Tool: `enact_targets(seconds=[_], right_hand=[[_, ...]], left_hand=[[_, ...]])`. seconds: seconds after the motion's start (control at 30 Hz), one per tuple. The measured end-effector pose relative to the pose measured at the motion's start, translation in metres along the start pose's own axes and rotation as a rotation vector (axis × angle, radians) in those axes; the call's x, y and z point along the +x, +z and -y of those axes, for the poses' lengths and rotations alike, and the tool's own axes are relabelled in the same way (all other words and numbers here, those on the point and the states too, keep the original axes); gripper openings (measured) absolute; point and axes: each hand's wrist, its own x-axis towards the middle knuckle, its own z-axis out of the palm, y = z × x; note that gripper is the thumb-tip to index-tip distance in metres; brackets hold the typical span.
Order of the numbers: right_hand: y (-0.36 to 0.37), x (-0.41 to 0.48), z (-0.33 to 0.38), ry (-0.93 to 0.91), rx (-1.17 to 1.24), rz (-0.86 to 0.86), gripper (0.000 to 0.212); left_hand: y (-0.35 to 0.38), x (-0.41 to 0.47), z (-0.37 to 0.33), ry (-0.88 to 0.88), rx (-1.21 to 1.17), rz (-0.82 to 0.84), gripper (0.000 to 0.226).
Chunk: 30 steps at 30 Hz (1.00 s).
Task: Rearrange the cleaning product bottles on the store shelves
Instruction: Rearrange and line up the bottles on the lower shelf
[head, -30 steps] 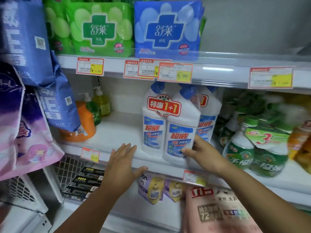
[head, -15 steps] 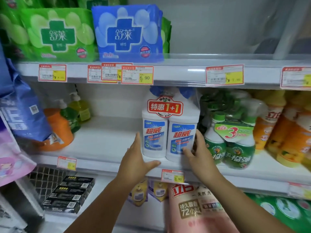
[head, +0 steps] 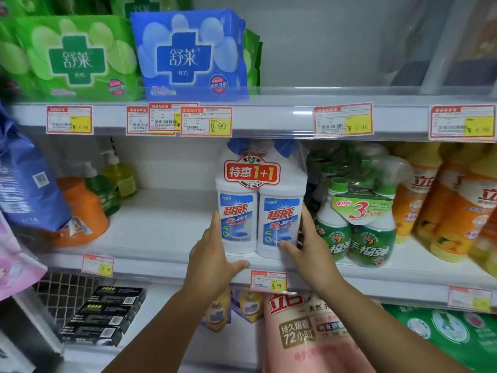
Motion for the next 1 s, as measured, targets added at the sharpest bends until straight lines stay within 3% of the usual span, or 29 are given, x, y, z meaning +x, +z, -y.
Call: enact_targets(seconds=[0.67,0.87,1.0], right_hand=[[0.008,0.004,-0.011,0.014,-0.114,-0.011,0.084],[0.001,-0.009,-0.006,-0.008,-0.158,0.028,0.069],[-0.022,-0.024,-0.005,-0.004,-0.204,0.043,0.07]], left_hand=[[-0.002,0.003,0.0,-0.035,0.074,-0.019,0.113],[-0.002,-0.001,-0.004,-0.093,-0.059,0.012,0.104],[0.009,-0.014,-0.018,-0.118,-0.082,-0.064,0.094]])
